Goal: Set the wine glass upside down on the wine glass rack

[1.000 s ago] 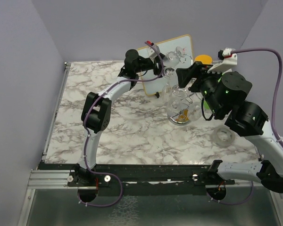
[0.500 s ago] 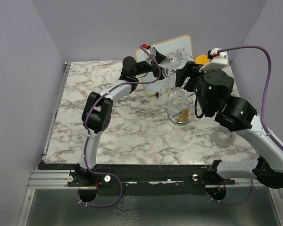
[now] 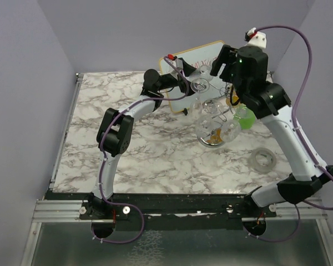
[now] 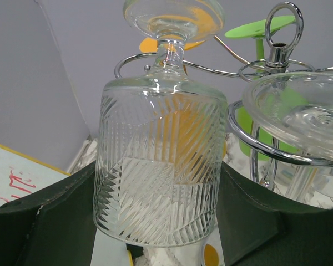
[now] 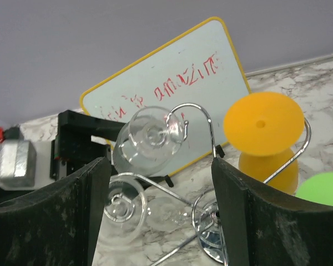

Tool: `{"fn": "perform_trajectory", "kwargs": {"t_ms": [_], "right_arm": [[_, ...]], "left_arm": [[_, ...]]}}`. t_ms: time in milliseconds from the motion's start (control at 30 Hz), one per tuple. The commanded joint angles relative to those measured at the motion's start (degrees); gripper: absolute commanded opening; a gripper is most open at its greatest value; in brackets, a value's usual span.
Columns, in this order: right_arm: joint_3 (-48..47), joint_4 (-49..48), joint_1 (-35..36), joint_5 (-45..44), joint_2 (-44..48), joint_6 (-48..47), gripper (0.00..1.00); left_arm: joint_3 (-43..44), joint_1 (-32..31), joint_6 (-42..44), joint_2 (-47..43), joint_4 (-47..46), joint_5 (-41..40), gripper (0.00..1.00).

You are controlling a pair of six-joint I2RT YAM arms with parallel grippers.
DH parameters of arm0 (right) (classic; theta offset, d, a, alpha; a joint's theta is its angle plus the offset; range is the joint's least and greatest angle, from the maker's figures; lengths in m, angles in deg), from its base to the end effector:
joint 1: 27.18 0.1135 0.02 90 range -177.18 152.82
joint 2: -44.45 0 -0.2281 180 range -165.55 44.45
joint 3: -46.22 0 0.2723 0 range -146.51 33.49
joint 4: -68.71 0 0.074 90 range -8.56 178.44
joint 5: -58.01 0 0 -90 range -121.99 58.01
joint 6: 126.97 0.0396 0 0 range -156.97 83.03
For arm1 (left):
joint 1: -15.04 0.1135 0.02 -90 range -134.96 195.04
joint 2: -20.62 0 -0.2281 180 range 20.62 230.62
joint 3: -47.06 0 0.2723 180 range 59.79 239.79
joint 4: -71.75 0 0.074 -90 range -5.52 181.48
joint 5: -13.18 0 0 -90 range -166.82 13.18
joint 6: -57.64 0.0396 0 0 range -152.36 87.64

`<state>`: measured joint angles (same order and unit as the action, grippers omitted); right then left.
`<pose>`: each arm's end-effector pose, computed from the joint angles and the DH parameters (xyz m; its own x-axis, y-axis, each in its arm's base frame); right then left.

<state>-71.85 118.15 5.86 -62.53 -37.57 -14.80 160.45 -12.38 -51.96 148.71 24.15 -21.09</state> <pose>0.2739 0.1541 0.4746 -0.2006 0.2572 -0.9453 0.0221 0.9659 0.2581 0.4332 -0.2616 0.2762 0.1606 -0.2961 -0.9415 0.9862 0.0859 0.1412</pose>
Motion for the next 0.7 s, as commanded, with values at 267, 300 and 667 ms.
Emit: {"fn": "perform_trajectory", "kwargs": {"t_ms": [267, 300, 667], "right_arm": [[-8.6, 4.0, -10.1, 23.4, -11.1, 0.5, 0.78], [-8.4, 4.0, -10.2, 23.6, -11.5, 0.5, 0.79], [-8.1, 3.7, -11.3, 29.7, -13.2, 2.9, 0.76]], "left_arm": [[0.0, -0.5, 1.6, 0.2, -5.3, 0.3, 0.00], [0.1, -0.5, 1.6, 0.2, -5.3, 0.2, 0.00], [0.3, -0.4, 1.8, 0.5, -5.7, 0.2, 0.00]]}}
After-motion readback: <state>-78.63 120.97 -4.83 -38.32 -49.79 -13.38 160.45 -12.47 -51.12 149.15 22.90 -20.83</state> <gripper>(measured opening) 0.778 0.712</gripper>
